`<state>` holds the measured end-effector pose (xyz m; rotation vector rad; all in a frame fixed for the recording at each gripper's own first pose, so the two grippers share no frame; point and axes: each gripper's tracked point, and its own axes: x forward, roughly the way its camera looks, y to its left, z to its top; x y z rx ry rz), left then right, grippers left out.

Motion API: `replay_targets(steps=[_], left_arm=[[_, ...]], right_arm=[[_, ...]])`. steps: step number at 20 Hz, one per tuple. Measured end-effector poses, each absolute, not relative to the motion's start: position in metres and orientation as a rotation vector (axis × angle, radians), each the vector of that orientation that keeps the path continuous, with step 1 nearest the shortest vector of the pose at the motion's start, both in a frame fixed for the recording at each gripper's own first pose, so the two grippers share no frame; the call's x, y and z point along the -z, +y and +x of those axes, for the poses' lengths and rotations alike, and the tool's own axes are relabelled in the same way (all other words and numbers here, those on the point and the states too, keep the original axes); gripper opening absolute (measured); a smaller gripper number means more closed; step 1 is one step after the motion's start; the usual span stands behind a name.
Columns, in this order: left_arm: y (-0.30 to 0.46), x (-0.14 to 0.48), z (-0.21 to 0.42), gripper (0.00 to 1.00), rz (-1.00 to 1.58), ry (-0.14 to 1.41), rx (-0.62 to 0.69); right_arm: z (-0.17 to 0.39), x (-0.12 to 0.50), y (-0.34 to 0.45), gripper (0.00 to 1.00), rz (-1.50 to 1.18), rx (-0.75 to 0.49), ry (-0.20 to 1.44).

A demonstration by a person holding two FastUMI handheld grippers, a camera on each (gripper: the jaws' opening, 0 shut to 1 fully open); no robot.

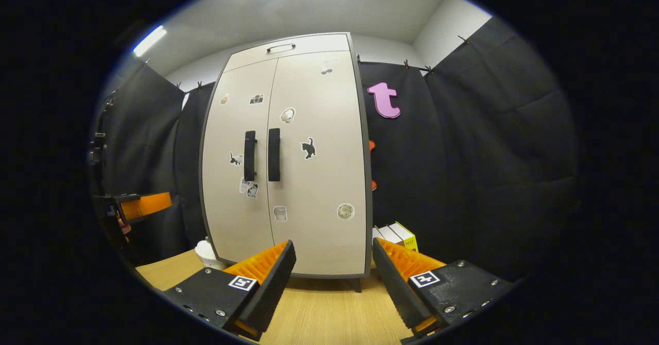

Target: Grab one shoe with the right hand and put it into the shoe cabinet, grab the other shoe with the left hand and put it into the shoe cabinet; then close the right door with the right hand and the left door with the left hand.

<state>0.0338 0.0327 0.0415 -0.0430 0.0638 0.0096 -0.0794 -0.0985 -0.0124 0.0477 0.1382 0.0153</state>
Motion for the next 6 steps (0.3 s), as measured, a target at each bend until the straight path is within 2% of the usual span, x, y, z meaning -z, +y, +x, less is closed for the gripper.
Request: replay_targets(steps=[6], left_arm=[[0.051,-0.031,0.006,0.96,-0.015,0.049,-0.076]], right_arm=[[-0.086,0.024,-0.089,0.93,0.065,-0.013,0.160]])
